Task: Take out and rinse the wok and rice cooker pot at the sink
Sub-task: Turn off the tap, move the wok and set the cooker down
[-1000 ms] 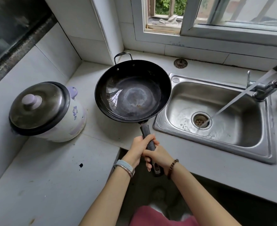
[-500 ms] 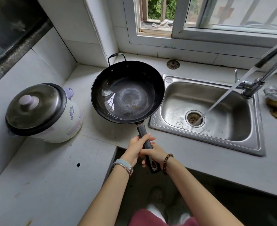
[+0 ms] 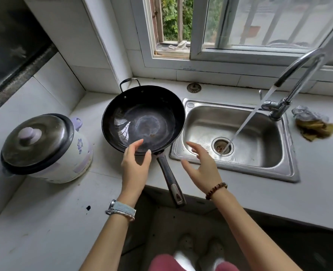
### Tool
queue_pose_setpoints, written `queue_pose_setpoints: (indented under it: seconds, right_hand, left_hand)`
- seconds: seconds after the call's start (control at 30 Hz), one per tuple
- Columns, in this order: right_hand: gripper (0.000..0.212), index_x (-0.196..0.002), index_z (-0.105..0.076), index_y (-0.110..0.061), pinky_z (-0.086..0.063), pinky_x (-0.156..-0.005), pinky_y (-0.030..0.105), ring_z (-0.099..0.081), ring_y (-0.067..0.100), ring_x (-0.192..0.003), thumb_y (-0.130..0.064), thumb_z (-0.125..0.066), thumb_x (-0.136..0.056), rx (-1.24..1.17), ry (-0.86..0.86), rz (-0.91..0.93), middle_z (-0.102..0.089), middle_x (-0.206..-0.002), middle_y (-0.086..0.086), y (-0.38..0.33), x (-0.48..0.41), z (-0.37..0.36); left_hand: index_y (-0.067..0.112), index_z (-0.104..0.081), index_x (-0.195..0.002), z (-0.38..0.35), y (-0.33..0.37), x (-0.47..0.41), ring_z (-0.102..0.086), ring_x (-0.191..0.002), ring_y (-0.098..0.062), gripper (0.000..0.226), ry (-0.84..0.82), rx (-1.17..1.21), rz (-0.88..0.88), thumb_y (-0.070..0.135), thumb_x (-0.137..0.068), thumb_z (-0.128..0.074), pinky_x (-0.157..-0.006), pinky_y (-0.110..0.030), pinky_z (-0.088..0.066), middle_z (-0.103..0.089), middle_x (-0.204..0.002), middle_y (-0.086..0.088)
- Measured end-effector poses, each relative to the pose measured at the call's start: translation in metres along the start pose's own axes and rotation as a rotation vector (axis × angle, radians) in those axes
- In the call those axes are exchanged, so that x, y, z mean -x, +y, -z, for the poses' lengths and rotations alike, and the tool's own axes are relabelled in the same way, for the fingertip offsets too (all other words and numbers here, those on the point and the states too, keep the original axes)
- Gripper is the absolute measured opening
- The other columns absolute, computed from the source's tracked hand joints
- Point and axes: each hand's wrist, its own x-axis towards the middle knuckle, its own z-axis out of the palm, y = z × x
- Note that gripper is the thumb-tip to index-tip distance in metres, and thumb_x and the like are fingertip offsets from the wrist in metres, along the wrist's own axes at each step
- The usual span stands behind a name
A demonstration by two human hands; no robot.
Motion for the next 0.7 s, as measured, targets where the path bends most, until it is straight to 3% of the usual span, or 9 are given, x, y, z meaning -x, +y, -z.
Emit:
queue_pose_setpoints:
  seconds: [0.23,0.37,0.47,0.63,0.7]
  right_hand:
    - [0.049,-0.133,-0.052,-0.014,-0.033,-0.099,0.006,-0.045,-0.005,-0.11,-0.019,-0.066,-0.087,0.08,0.279,0.154,-0.054,-0.124,-0.008,-0.016,0.0,0.054]
    - [0.048,-0.132,-0.052,-0.019,-0.037,-0.1,0.015,-0.05,0.004,-0.117,-0.024,-0.065,-0.086,0.089,0.399,0.13,-0.057,-0.129,-0.004,-0.011,0.004,0.092]
    - [0.049,-0.131,-0.052,-0.018,-0.036,-0.093,0.004,-0.051,-0.002,-0.108,-0.022,-0.069,-0.086,0.096,0.446,0.111,-0.057,-0.126,-0.003,0.001,0.005,0.122]
    - [0.051,-0.131,-0.054,-0.017,-0.043,-0.103,0.026,-0.053,0.008,-0.118,-0.028,-0.068,-0.084,0.112,0.531,0.092,-0.059,-0.125,-0.005,0.027,0.0,0.17]
    - [0.05,-0.131,-0.054,-0.017,-0.043,-0.102,0.025,-0.053,0.007,-0.118,-0.03,-0.066,-0.084,0.122,0.55,0.082,-0.059,-0.125,-0.005,0.039,-0.005,0.188]
  left_hand:
    - [0.015,-0.055,-0.131,-0.003,0.047,-0.013,-0.048,-0.122,-0.013,0.041,0.007,-0.186,-0.344,0.014,-0.091,-0.062,-0.106,-0.023,-0.033,-0.055,-0.128,0.0]
    - [0.016,-0.054,-0.132,-0.026,0.079,-0.02,-0.047,-0.123,-0.015,0.041,-0.03,-0.204,-0.435,0.018,-0.091,-0.062,-0.108,-0.036,-0.036,-0.054,-0.131,0.0]
    - [0.014,-0.056,-0.13,-0.053,0.098,-0.024,-0.049,-0.121,-0.015,0.041,-0.068,-0.18,-0.51,0.024,-0.09,-0.059,-0.107,-0.04,-0.038,-0.057,-0.129,-0.001]
    - [0.012,-0.057,-0.128,-0.105,0.122,-0.025,-0.053,-0.118,-0.018,0.041,-0.151,-0.155,-0.55,0.025,-0.089,-0.055,-0.105,-0.038,-0.04,-0.059,-0.126,-0.002]
    - [0.012,-0.057,-0.127,-0.125,0.13,-0.025,-0.053,-0.117,-0.017,0.04,-0.165,-0.144,-0.558,0.024,-0.09,-0.055,-0.104,-0.038,-0.041,-0.059,-0.125,-0.001]
